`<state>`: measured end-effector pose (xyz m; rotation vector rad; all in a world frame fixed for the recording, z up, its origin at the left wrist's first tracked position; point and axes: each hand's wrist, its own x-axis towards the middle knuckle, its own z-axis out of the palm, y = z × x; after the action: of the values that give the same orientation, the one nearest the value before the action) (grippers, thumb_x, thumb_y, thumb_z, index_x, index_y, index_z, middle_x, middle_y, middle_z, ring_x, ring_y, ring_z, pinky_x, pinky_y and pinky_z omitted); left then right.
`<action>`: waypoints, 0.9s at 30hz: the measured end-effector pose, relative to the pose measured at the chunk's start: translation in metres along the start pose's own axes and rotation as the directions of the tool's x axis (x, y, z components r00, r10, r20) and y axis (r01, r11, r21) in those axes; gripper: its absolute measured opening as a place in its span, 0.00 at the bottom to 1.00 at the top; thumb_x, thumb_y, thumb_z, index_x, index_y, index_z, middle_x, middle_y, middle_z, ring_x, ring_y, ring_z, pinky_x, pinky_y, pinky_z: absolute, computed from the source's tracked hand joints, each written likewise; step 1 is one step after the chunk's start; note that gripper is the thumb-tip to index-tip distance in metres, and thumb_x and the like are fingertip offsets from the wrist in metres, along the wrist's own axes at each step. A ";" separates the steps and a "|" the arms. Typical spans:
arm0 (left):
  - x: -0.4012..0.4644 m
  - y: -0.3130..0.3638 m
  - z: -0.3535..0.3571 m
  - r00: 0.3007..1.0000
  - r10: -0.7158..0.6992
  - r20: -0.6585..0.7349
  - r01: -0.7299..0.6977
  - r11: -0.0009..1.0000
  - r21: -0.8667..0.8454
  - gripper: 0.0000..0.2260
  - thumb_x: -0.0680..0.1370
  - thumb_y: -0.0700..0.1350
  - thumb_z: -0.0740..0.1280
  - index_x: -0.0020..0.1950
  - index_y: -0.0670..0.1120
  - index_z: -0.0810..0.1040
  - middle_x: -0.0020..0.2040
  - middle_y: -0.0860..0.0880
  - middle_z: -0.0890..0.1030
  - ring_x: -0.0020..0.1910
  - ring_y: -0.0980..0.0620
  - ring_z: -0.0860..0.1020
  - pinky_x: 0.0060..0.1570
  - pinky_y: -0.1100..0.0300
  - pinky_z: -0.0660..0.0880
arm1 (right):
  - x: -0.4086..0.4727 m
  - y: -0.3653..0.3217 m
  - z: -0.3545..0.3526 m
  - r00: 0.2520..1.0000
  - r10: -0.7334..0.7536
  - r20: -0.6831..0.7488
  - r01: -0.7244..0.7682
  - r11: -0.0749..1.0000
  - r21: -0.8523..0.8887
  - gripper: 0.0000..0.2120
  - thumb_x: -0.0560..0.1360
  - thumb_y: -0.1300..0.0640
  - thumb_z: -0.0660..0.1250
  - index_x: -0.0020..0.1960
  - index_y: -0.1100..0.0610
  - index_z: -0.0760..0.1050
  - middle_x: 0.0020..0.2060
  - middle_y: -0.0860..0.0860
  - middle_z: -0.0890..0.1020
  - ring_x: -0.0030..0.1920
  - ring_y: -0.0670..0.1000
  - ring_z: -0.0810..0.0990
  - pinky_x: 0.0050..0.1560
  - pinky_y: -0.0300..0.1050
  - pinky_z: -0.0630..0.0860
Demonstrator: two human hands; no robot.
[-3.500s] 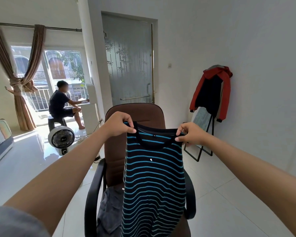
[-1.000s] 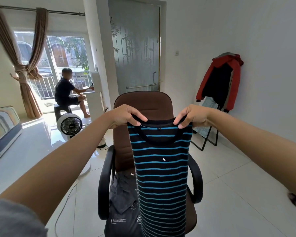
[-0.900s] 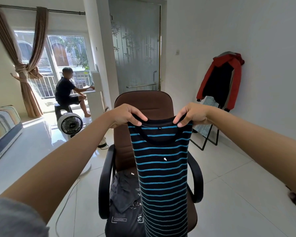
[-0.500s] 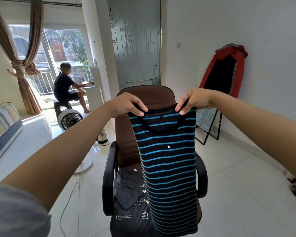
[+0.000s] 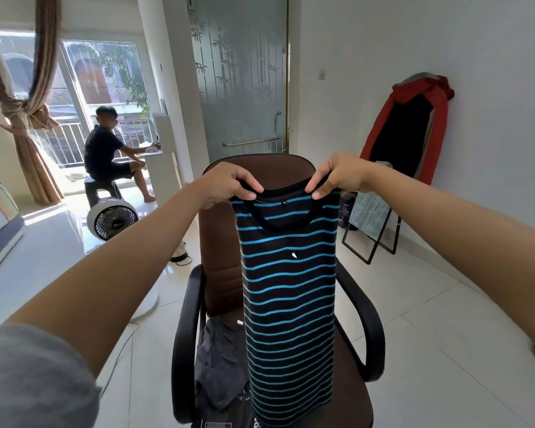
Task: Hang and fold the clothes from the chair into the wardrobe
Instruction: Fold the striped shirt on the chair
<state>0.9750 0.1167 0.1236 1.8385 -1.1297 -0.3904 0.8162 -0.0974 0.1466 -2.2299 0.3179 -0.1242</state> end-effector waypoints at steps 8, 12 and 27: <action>0.098 -0.020 -0.026 0.986 -0.114 0.125 0.117 0.993 -0.021 0.12 0.74 0.28 0.64 0.48 0.42 0.82 0.48 0.45 0.83 0.48 0.50 0.81 0.42 0.68 0.77 | 0.107 0.030 -0.033 0.997 -0.018 0.081 0.014 0.999 0.040 0.11 0.68 0.70 0.72 0.40 0.54 0.84 0.39 0.52 0.86 0.45 0.52 0.84 0.48 0.46 0.82; 0.137 -0.031 -0.033 0.977 -0.158 0.145 0.165 0.986 -0.039 0.12 0.74 0.29 0.64 0.48 0.43 0.82 0.49 0.45 0.83 0.47 0.50 0.81 0.41 0.67 0.77 | 0.154 0.044 -0.045 0.994 -0.028 0.102 0.024 0.999 0.033 0.11 0.68 0.69 0.73 0.40 0.54 0.84 0.38 0.51 0.86 0.44 0.51 0.84 0.47 0.45 0.83; 0.129 -0.069 -0.011 0.941 -0.184 0.283 0.218 0.971 -0.094 0.18 0.75 0.28 0.63 0.43 0.47 0.85 0.45 0.47 0.85 0.46 0.50 0.83 0.44 0.63 0.79 | 0.160 0.093 -0.018 0.980 -0.062 0.188 0.050 0.996 0.068 0.13 0.67 0.69 0.74 0.39 0.52 0.85 0.38 0.52 0.86 0.44 0.53 0.85 0.54 0.53 0.80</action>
<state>1.0876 0.0267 0.0956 1.8331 -1.0729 -0.8371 0.9496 -0.2096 0.0823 -2.1693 0.1452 0.0477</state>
